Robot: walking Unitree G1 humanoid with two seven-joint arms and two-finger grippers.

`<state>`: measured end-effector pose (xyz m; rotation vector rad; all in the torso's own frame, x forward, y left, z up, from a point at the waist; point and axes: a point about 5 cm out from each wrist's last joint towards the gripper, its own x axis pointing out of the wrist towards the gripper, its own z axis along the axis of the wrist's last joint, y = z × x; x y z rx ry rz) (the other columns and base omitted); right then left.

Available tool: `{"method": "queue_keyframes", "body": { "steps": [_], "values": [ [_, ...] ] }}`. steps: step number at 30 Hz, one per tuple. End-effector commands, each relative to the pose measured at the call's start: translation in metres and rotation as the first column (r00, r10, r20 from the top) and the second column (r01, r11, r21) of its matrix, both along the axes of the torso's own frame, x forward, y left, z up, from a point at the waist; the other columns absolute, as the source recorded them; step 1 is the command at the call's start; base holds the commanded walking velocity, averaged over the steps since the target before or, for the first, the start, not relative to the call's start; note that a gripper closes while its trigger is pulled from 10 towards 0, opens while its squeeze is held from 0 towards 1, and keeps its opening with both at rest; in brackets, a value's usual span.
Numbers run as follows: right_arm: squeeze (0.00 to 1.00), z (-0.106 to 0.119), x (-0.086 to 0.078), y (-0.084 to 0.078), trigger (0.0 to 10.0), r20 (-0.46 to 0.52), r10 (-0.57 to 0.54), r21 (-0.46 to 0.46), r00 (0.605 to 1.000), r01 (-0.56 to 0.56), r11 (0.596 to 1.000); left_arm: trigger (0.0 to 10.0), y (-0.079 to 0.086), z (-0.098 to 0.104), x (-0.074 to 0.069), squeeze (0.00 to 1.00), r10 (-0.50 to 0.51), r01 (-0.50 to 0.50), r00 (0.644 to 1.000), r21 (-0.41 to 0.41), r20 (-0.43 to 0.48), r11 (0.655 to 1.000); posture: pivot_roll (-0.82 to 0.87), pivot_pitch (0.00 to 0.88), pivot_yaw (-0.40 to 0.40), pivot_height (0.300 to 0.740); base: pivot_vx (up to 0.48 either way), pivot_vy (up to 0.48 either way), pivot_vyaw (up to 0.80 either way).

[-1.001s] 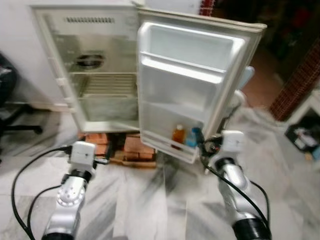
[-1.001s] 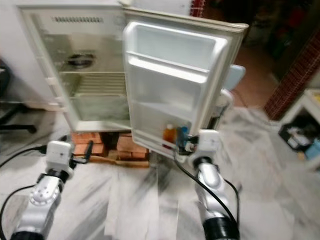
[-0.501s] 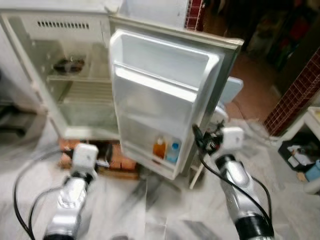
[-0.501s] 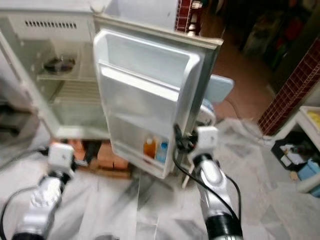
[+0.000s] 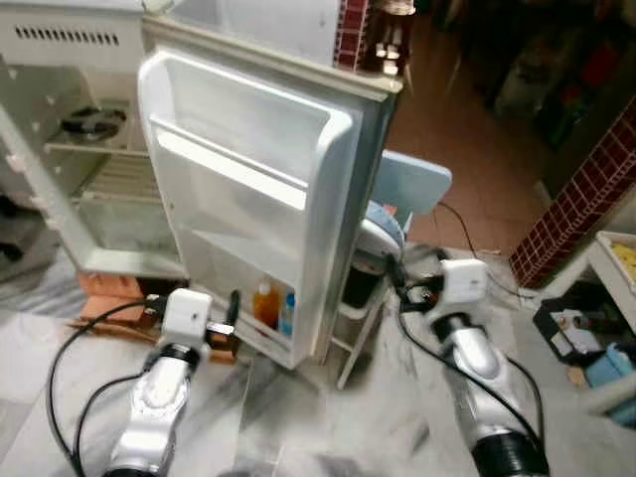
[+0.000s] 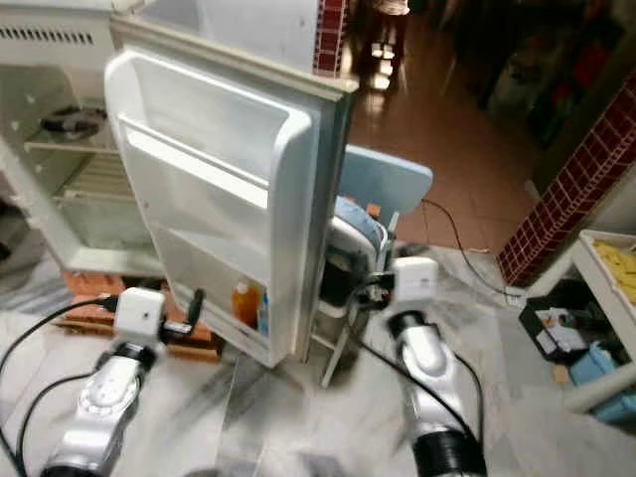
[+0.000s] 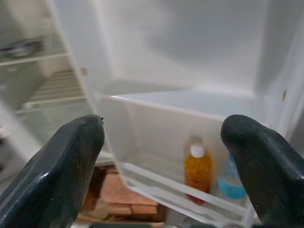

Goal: Restocking fridge

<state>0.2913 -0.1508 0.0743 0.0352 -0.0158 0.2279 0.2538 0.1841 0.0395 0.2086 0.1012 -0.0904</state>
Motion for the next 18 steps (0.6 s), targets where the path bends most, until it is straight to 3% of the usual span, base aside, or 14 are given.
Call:
{"method": "queue_keyframes", "body": {
  "steps": [1,5,6,9,14,15,18],
  "values": [
    [0.00,0.002,0.001,-0.010,10.0,0.008,-0.033,-0.008,0.999,0.033,0.999,10.0,-0.007,0.000,0.001,0.00,-0.017,0.017,1.000,-0.005,0.000,1.000,0.05,0.000,-0.025,0.740,0.000,-0.442,0.00],
    [0.00,0.001,0.005,-0.011,10.0,-0.006,-0.059,-0.004,0.998,0.058,0.998,10.0,-0.008,-0.001,-0.002,0.00,-0.008,0.008,1.000,-0.038,-0.007,0.999,0.05,0.000,-0.025,0.740,0.000,-0.112,0.00],
    [0.00,0.003,0.006,-0.010,10.0,0.012,-0.034,-0.045,0.999,0.035,0.998,10.0,-0.007,-0.005,-0.006,0.00,-0.013,0.012,1.000,-0.029,-0.025,1.000,0.05,0.000,-0.026,0.740,0.000,0.000,0.00],
    [0.00,0.006,0.009,-0.008,10.0,0.032,-0.044,-0.040,0.999,0.046,0.998,10.0,-0.002,-0.014,-0.012,0.00,-0.001,-0.005,0.995,-0.054,-0.104,0.999,0.06,0.000,-0.031,0.740,0.000,0.000,0.74],
    [0.00,0.009,0.012,-0.007,10.0,0.034,-0.062,-0.006,0.997,0.062,0.998,10.0,0.013,-0.014,-0.016,0.00,0.030,-0.039,0.992,-0.074,-0.120,0.996,0.07,0.000,-0.042,0.740,0.000,0.000,0.74],
    [0.00,0.007,0.011,-0.007,10.0,0.026,-0.073,0.013,0.997,0.073,0.997,10.0,0.019,-0.012,-0.017,0.00,0.033,-0.062,0.988,-0.186,-0.151,0.981,0.07,0.000,-0.042,0.740,0.000,0.000,0.73],
    [0.00,0.002,0.006,-0.008,10.0,0.009,-0.088,0.023,0.996,0.088,0.996,10.0,0.021,-0.006,-0.019,0.00,0.019,-0.053,0.989,-0.233,-0.144,0.971,0.07,0.000,-0.038,0.740,0.000,0.000,0.71]
  ]
}}
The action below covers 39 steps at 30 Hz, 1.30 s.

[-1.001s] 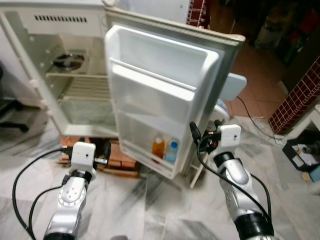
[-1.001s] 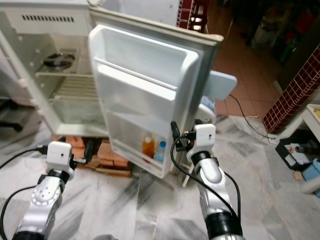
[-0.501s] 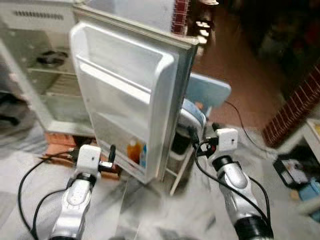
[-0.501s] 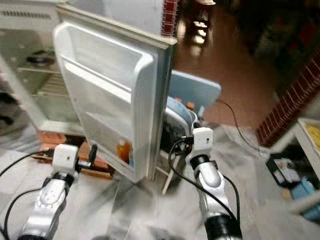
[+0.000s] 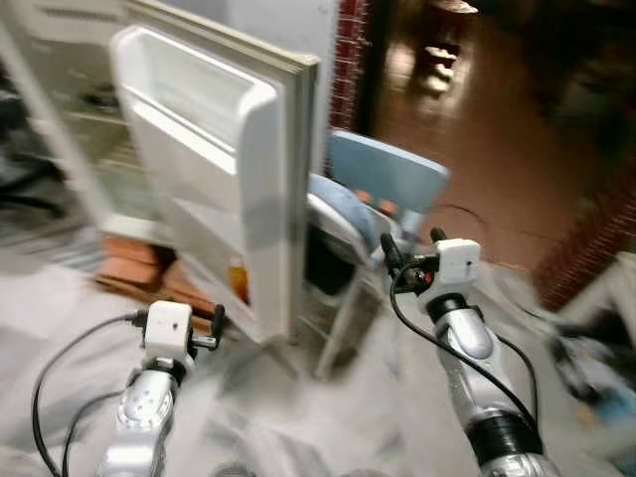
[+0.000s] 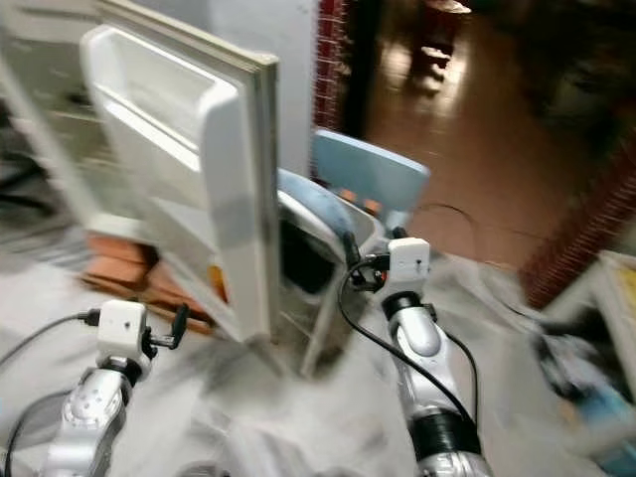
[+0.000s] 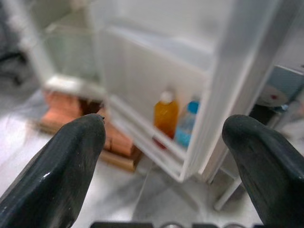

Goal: Restocking fridge

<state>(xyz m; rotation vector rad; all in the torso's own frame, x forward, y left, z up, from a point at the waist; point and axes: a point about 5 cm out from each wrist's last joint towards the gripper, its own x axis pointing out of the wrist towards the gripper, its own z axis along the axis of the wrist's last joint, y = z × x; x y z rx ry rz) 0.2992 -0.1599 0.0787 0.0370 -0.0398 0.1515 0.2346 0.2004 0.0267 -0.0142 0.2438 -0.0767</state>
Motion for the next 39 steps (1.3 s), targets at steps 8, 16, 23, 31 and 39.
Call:
{"method": "queue_keyframes", "body": {
  "steps": [8,16,23,31,39],
  "values": [
    [0.00,-0.012,-0.012,-0.001,10.0,-0.042,-0.032,0.041,0.999,0.034,0.999,10.0,0.007,0.012,-0.010,0.00,-0.021,0.019,0.999,0.060,0.030,0.998,0.07,0.000,-0.029,0.740,0.000,0.000,0.43],
    [0.00,-0.012,-0.015,-0.001,10.0,-0.036,-0.054,0.008,0.998,0.054,0.999,10.0,-0.002,0.035,-0.001,0.00,-0.008,0.003,0.989,0.034,0.146,0.999,0.06,0.000,-0.031,0.740,0.000,0.000,0.00],
    [0.00,-0.012,-0.015,0.000,10.0,-0.036,-0.048,0.000,0.998,0.048,0.999,10.0,-0.014,0.034,0.001,0.00,-0.040,0.036,0.987,0.027,0.154,0.999,0.05,0.000,-0.028,0.740,0.288,0.000,0.00],
    [0.00,-0.010,-0.013,-0.002,10.0,-0.029,-0.055,-0.008,0.998,0.055,0.998,10.0,-0.014,0.035,0.003,0.00,-0.038,0.034,0.987,0.028,0.154,0.999,0.05,0.000,-0.030,0.740,0.351,0.000,0.00],
    [0.00,-0.011,-0.012,-0.001,10.0,-0.029,-0.044,-0.015,0.999,0.043,0.999,10.0,-0.017,0.033,0.002,0.00,-0.045,0.042,0.988,0.019,0.146,0.999,0.06,0.000,-0.032,0.740,0.375,0.000,0.00]
  ]
}}
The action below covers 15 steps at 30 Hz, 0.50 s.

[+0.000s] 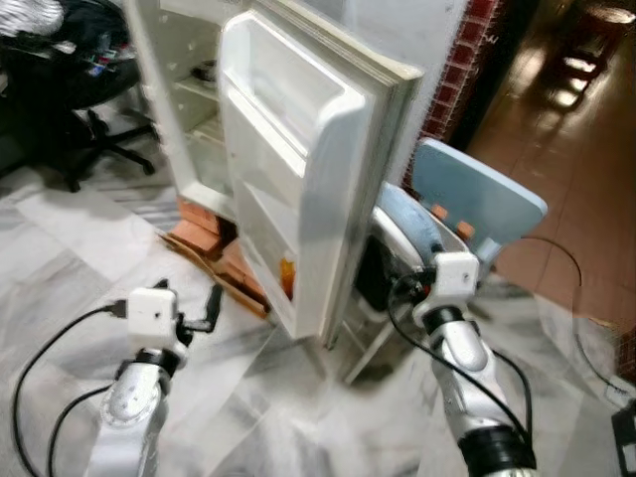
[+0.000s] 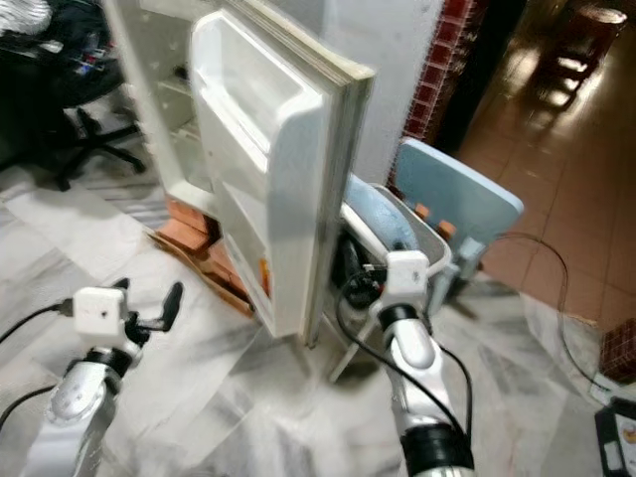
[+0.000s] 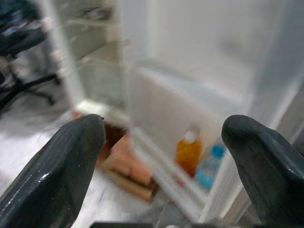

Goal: Restocking fridge

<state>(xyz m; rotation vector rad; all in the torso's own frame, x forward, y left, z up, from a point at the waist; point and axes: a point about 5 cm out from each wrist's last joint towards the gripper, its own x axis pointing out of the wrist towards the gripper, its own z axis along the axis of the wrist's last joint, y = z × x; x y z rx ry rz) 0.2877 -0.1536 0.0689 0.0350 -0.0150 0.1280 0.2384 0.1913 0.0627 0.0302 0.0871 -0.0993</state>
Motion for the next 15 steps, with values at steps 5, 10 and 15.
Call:
{"method": "queue_keyframes", "body": {
  "steps": [5,10,15],
  "values": [
    [0.00,-0.002,-0.001,-0.008,10.0,-0.007,-0.009,-0.023,1.000,0.009,1.000,10.0,-0.009,-0.005,-0.001,0.00,-0.014,0.014,1.000,-0.021,-0.022,1.000,0.06,0.000,-0.034,0.740,0.348,0.000,0.00],
    [0.00,-0.001,0.001,-0.009,10.0,-0.007,-0.008,-0.027,1.000,0.008,1.000,10.0,-0.011,-0.008,-0.001,0.00,-0.011,0.010,0.999,-0.021,-0.038,1.000,0.06,0.000,-0.036,0.740,0.000,0.000,0.00],
    [0.00,0.003,0.010,-0.007,10.0,-0.007,-0.018,-0.017,1.000,0.017,1.000,10.0,-0.011,-0.011,-0.002,0.00,0.000,-0.001,0.999,-0.019,-0.053,1.000,0.06,0.000,-0.035,0.740,0.000,0.000,0.00]
  ]
}}
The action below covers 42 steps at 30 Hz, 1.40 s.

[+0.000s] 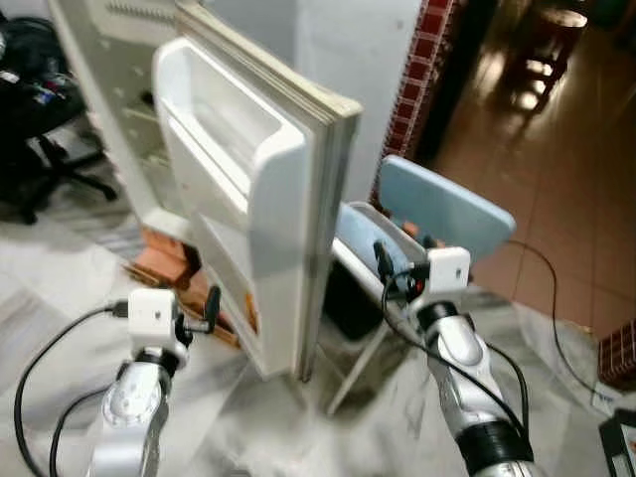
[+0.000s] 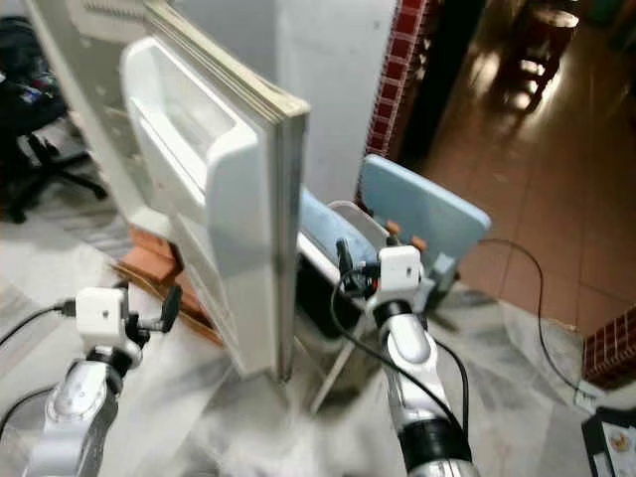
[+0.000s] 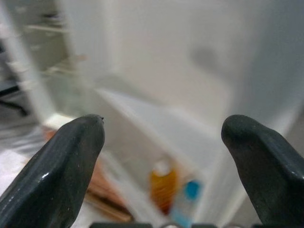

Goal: Restocking fridge

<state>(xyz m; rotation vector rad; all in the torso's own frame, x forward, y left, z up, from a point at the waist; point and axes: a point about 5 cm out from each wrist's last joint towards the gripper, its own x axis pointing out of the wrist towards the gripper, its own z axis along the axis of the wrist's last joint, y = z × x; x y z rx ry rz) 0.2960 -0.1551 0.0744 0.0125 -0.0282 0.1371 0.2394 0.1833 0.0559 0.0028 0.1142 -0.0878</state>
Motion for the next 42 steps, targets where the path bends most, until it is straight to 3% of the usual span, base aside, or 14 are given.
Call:
{"method": "queue_keyframes", "body": {
  "steps": [1,11,15,18,20,23,24,26,27,31,32,33,38,42],
  "values": [
    [0.00,0.000,0.007,-0.003,10.0,-0.021,-0.032,0.009,0.999,0.033,0.999,10.0,-0.004,-0.006,-0.004,0.00,-0.013,0.014,0.999,0.008,-0.033,1.000,0.06,0.000,-0.035,0.740,0.000,0.000,0.00],
    [0.00,0.031,0.048,0.033,10.0,-0.012,0.009,0.087,1.000,-0.007,0.996,10.0,-0.011,-0.016,-0.005,0.00,-0.036,0.038,0.996,0.018,-0.081,0.999,0.08,0.000,-0.036,0.740,0.000,0.000,0.00],
    [0.00,0.059,0.060,0.072,10.0,0.042,0.121,0.171,0.992,-0.127,0.977,10.0,-0.020,-0.029,-0.012,0.00,-0.075,0.085,0.982,0.052,-0.173,0.995,0.08,0.000,-0.035,0.740,0.000,0.000,0.00],
    [0.00,0.088,0.060,0.114,10.0,0.121,0.261,0.254,0.958,-0.285,0.924,10.0,-0.027,-0.037,-0.016,0.00,-0.107,0.122,0.972,0.059,-0.210,0.991,0.08,0.000,-0.035,0.740,0.000,0.000,0.00],
    [0.00,0.109,0.047,0.145,10.0,0.211,0.430,0.290,0.878,-0.476,0.830,10.0,-0.028,-0.038,-0.014,0.00,-0.115,0.135,0.969,0.077,-0.217,0.988,0.09,0.000,-0.036,0.740,0.000,0.000,0.00],
    [0.00,0.122,0.032,0.163,10.0,0.270,0.568,0.355,0.777,-0.629,0.692,10.0,-0.029,-0.038,-0.013,0.00,-0.116,0.136,0.969,0.077,-0.217,0.988,0.09,0.000,-0.038,0.740,0.000,0.000,0.00],
    [0.00,0.133,0.011,0.173,10.0,0.343,0.698,0.335,0.628,-0.776,0.534,10.0,-0.028,-0.037,-0.012,0.00,-0.115,0.134,0.969,0.076,-0.217,0.988,0.09,0.000,-0.040,0.740,0.000,0.000,0.00],
    [0.00,0.132,-0.004,0.176,10.0,0.356,0.775,0.301,0.522,-0.849,0.434,10.0,-0.028,-0.037,-0.011,0.00,-0.113,0.133,0.969,0.077,-0.220,0.988,0.09,0.000,-0.041,0.740,0.000,0.000,0.00],
    [0.00,0.127,-0.006,0.175,10.0,0.341,0.791,0.294,0.508,-0.857,0.423,10.0,-0.028,-0.037,-0.011,0.00,-0.113,0.132,0.969,0.078,-0.220,0.988,0.09,0.000,-0.042,0.740,0.000,0.000,0.00],
    [0.00,0.097,-0.002,0.162,10.0,0.230,0.788,0.257,0.572,-0.816,0.517,10.0,-0.030,-0.038,-0.010,0.00,-0.114,0.134,0.969,0.080,-0.220,0.988,0.08,0.000,-0.044,0.740,0.000,0.000,0.00],
    [0.00,0.082,0.001,0.150,10.0,0.173,0.764,0.252,0.622,-0.778,0.576,10.0,-0.030,-0.038,-0.010,0.00,-0.114,0.134,0.969,0.080,-0.219,0.988,0.08,0.000,-0.044,0.740,0.000,0.000,0.00],
    [0.00,0.082,0.001,0.150,10.0,0.173,0.764,0.252,0.622,-0.778,0.576,10.0,-0.030,-0.038,-0.010,0.00,-0.114,0.134,0.969,0.080,-0.219,0.988,0.08,0.000,-0.044,0.740,0.000,0.000,0.00],
    [0.00,0.043,0.009,0.103,10.0,0.002,0.577,0.229,0.817,-0.562,0.795,10.0,-0.030,-0.038,-0.008,0.00,-0.111,0.130,0.970,0.078,-0.216,0.988,0.07,0.000,-0.043,0.740,0.000,0.000,0.00],
    [0.00,0.027,0.009,0.081,10.0,-0.056,0.478,0.185,0.877,-0.461,0.868,10.0,-0.027,-0.034,-0.004,0.00,-0.100,0.117,0.978,0.083,-0.184,0.990,0.07,0.000,-0.045,0.740,0.000,0.000,0.00]
  ]
}}
